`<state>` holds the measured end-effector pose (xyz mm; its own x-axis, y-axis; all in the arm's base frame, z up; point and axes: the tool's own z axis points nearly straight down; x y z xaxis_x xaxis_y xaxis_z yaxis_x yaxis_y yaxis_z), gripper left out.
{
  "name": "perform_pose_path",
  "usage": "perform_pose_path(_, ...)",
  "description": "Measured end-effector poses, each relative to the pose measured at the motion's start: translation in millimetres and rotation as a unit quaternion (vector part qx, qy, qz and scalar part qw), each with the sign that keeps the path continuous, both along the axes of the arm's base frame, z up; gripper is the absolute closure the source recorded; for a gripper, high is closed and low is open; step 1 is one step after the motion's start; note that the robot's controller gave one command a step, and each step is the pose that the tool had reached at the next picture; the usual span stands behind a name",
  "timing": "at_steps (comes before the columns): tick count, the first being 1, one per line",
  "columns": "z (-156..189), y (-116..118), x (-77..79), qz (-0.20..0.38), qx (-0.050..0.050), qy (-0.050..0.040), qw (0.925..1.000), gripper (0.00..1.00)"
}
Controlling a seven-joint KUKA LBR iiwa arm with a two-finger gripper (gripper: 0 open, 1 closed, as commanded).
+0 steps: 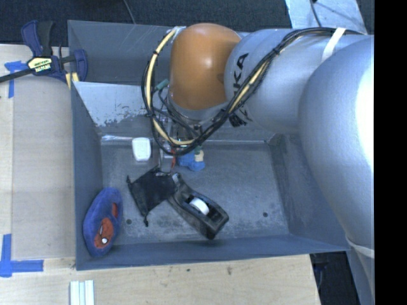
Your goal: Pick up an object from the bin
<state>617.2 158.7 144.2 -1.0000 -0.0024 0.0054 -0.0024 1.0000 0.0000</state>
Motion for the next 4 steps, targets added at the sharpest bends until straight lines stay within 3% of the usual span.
perform_pose_path(1,-78,-21,-43.6,0.041,0.000,-0.0007,0.9992,0.00)
perform_pose_path(2,-73,-20,-40.0,0.040,0.001,-0.0054,0.9992,1.00)
perform_pose_path(3,36,-23,10.3,0.048,0.001,-0.0097,0.9988,1.00)
perform_pose_path(4,79,2,-19.7,0.053,0.001,-0.0064,0.9986,1.00)
